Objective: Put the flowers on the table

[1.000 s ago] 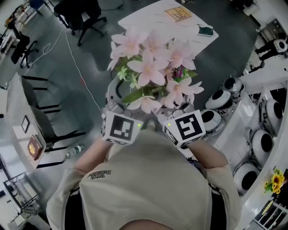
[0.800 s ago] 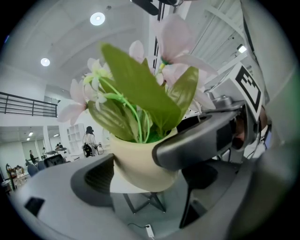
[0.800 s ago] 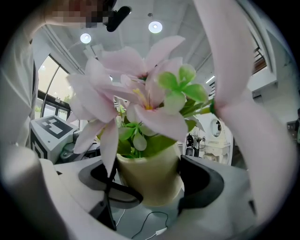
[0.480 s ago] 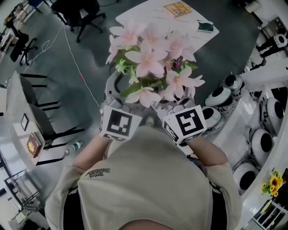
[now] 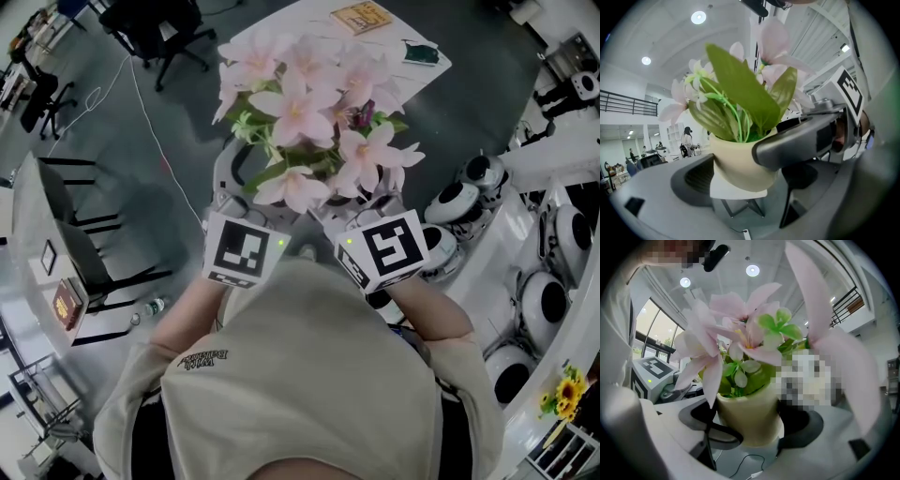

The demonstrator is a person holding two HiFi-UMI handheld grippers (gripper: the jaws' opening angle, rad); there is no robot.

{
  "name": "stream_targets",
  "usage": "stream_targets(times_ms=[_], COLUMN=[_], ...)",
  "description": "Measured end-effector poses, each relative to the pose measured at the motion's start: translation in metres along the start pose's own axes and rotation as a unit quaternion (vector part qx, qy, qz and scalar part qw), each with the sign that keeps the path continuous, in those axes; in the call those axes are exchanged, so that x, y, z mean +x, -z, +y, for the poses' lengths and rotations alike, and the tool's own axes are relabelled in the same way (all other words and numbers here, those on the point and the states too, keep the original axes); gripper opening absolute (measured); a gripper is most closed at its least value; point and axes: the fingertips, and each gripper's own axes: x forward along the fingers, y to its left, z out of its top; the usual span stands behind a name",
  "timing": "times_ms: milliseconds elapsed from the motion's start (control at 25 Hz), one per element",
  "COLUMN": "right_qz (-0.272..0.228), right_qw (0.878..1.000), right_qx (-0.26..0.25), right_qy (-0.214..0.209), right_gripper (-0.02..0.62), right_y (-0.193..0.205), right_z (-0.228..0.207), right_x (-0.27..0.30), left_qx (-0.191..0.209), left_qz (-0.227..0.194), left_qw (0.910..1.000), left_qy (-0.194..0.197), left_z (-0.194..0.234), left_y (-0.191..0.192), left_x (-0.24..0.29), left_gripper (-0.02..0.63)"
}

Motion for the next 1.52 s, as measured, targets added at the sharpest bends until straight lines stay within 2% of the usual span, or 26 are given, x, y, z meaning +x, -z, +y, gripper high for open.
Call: stream_targets(times_ms=[360,680,1080,1520], right_qz=[-0.009,-0.008,-0.004,-0.011], right_qw=[1.000,1.000,1.000,1.000], right_qx=[-0.005,-0.007,-0.010,-0.007], right_qy=[-0.013,-0.012,0.000,0.014], right_gripper=[0.434,0.434,0.434,0.434], right_y=[0.001,0.006,-0.001,-0.027], right_z=[-0.021,-0.041,-0.088,-0.125], right_x=[0.004,0.037,0.143,0.248], left_qx=[0.004,0.002,0.002,-0.013], left_qz=[-0.001,-0.007,-0.010,-0.011], left_qw=[0.9999,0.9997,0.9999,0.9999], left_qy=[-0.016,-0.021,-0.006,0.000], left_z=[0.002,0.029,0.124,0.229], left_y=[-0.003,0.007,0.025,0.029], left_x=[0.021,0.047,0.110,0.157], left_gripper=[0.456,0.456,0.456,0.456])
